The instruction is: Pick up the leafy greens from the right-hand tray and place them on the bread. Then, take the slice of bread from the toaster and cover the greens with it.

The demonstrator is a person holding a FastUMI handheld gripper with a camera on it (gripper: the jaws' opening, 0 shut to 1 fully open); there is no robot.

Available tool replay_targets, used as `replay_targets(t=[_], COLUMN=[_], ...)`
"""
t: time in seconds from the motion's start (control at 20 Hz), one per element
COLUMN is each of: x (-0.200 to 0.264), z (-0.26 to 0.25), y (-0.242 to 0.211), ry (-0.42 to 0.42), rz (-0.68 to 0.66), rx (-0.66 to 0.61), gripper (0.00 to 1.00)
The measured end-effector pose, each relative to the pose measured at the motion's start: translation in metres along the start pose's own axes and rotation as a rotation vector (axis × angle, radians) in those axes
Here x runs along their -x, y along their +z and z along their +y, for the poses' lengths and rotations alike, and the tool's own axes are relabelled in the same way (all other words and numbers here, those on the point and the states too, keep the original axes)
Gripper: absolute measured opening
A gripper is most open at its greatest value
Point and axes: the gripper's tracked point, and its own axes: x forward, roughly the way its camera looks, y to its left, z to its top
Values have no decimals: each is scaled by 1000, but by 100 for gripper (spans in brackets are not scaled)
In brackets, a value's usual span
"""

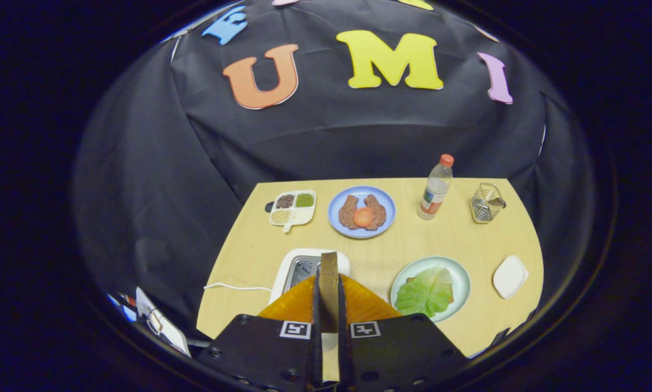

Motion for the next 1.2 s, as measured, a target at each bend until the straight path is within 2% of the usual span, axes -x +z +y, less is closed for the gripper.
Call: replay_targets(t=[0.15,0.5,0.95,1.2], x=[2,-29,-91,-113], z=[-40,-121,-140,-162], y=[-2,-28,-45,-63], ry=[-34,-140,-79,-120], rz=[-11,49,83,137], rx=[-17,-108,-127,-87], gripper=[11,12,11,12])
